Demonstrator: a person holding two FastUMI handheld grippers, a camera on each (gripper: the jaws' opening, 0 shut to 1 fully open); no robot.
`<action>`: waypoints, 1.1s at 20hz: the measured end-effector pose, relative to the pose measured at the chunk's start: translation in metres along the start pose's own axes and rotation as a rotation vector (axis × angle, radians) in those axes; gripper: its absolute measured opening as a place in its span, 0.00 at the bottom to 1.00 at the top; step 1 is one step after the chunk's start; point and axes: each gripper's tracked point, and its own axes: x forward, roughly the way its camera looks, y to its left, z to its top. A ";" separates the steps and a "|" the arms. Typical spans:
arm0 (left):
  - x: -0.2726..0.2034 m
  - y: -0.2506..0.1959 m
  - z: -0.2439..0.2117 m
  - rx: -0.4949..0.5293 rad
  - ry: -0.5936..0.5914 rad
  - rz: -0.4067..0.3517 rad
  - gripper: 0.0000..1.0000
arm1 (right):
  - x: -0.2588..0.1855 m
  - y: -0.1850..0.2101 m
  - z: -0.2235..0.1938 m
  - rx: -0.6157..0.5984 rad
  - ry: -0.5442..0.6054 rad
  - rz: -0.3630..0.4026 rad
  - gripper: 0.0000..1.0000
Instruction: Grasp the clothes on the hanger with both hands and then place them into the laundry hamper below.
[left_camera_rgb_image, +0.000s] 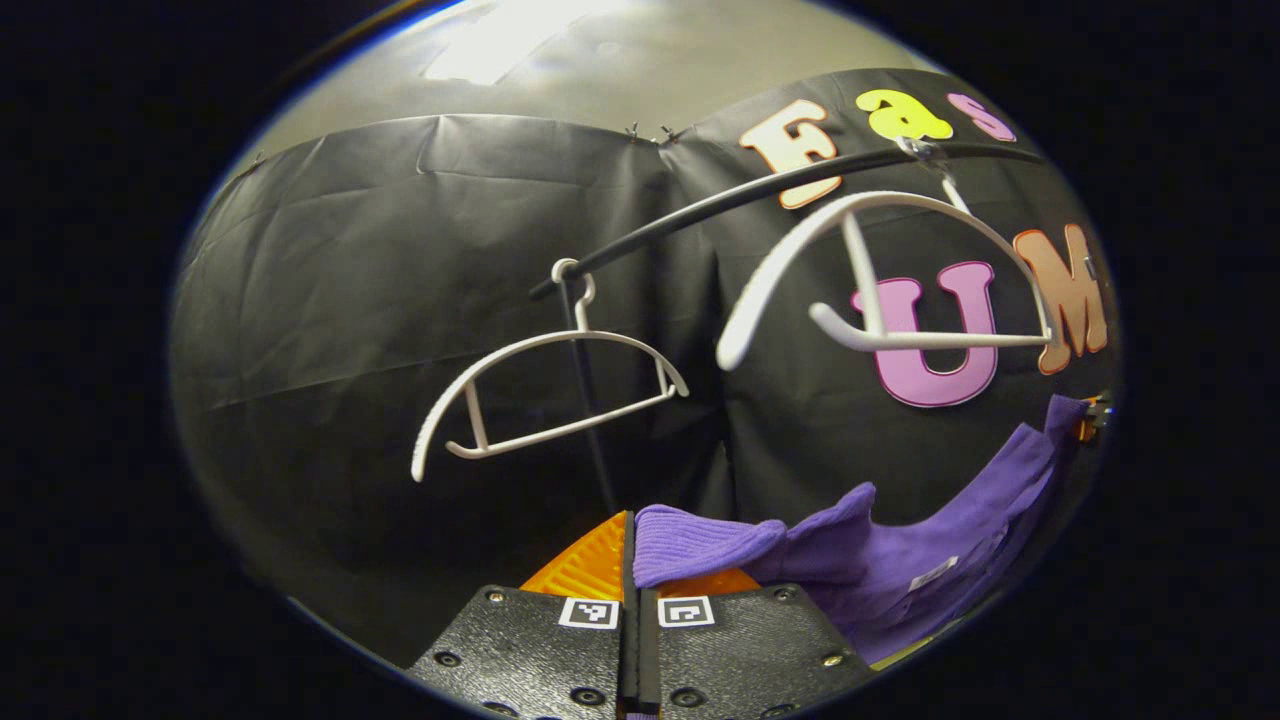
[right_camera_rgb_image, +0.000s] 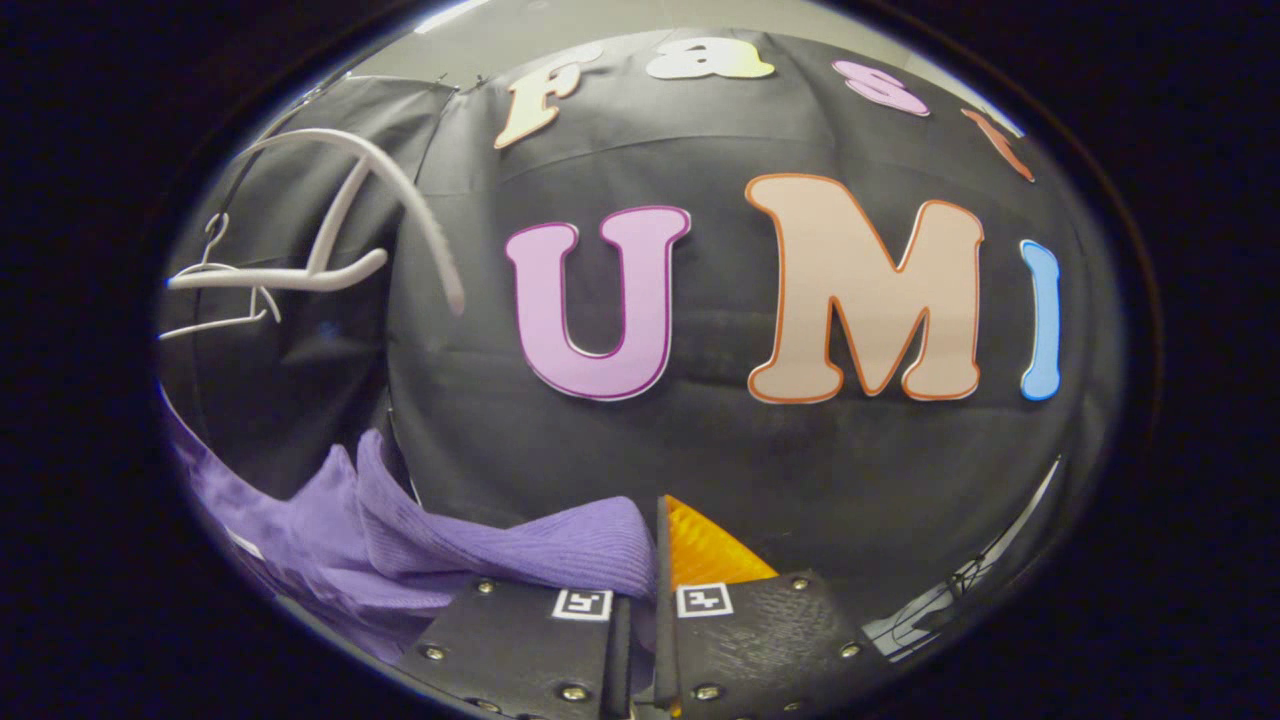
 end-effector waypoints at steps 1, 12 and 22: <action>-0.001 -0.007 -0.002 0.005 0.004 -0.016 0.02 | -0.005 0.004 -0.004 -0.001 0.006 0.009 0.12; -0.015 -0.107 -0.012 -0.034 0.031 -0.259 0.00 | -0.056 0.062 -0.027 -0.011 0.060 0.166 0.09; -0.041 -0.181 -0.025 -0.134 0.090 -0.517 0.00 | -0.097 0.118 -0.039 0.014 0.097 0.365 0.09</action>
